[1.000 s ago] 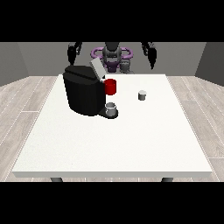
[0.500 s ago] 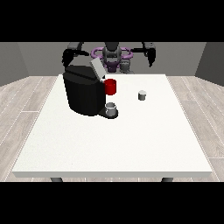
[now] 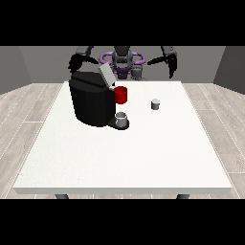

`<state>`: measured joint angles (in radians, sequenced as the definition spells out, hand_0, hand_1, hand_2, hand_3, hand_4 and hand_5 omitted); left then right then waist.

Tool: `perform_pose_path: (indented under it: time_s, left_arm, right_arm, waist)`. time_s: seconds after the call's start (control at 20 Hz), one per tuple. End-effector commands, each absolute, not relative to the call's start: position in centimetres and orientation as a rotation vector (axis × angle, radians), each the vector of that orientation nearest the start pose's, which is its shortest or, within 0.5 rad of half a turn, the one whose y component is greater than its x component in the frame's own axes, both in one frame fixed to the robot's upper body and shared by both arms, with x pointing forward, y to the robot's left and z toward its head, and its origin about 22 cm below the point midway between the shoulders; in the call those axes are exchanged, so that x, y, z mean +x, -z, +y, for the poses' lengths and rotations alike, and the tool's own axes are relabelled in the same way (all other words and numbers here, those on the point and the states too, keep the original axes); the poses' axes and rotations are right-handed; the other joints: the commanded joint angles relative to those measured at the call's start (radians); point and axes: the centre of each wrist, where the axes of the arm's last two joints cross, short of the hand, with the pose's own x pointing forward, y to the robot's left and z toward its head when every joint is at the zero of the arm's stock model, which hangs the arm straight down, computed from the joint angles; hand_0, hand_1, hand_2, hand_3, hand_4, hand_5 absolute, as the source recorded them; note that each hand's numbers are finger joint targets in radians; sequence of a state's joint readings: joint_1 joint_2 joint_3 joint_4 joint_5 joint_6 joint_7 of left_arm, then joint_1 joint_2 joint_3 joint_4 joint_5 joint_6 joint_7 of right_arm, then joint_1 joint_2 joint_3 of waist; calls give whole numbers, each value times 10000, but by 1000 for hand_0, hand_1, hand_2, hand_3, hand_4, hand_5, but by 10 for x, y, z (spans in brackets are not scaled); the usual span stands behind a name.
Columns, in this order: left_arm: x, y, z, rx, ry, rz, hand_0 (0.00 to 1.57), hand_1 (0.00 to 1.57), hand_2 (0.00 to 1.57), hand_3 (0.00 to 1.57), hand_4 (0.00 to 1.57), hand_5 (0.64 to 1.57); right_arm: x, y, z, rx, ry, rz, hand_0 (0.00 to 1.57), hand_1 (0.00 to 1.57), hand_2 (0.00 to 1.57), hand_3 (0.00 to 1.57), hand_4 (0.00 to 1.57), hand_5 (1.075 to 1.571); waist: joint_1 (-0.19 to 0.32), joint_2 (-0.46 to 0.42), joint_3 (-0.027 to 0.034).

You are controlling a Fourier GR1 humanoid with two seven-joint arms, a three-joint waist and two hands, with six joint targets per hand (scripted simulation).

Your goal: Insert the coffee pod into the coffee machine and close the lid

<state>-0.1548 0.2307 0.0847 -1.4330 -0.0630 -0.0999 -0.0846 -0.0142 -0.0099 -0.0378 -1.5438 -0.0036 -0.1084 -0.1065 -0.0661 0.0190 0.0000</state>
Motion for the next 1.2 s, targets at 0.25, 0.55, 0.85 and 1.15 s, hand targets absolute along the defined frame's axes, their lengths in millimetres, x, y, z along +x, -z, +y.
perform_pose_path:
  time_s: [0.25, 0.55, 0.85, 1.15]
  left_arm:
    - [324, -44, 321, 2360, 3273, -15754, 0, 0, 0, 0, 0, 1571]
    - [346, -28, 328, 2987, 2640, -14853, 0, 0, 0, 0, 0, 1571]
    - [354, -17, 304, 3254, 3952, -14149, 0, 0, 0, 0, 0, 1571]
    - [355, 0, 311, 3974, 4627, -14061, 0, 0, 375, 0, 0, 1571]
  right_arm:
    - [271, -14, -236, -861, 976, -17491, 0, 0, 0, 0, 283, 1571]
    - [269, -25, -211, -210, 419, -17289, 0, 0, 0, 0, 352, 1571]
    - [288, -26, -207, -1169, 435, -16651, 0, 0, 0, 0, 371, 1571]
    - [290, -28, -222, -1035, 214, -16822, 0, 0, 0, 0, 424, 1571]
  waist:
    - [-310, 1228, 1]
    - [-942, 1474, -4]
    - [-516, 1444, -3]
    - [-929, 1765, -4]
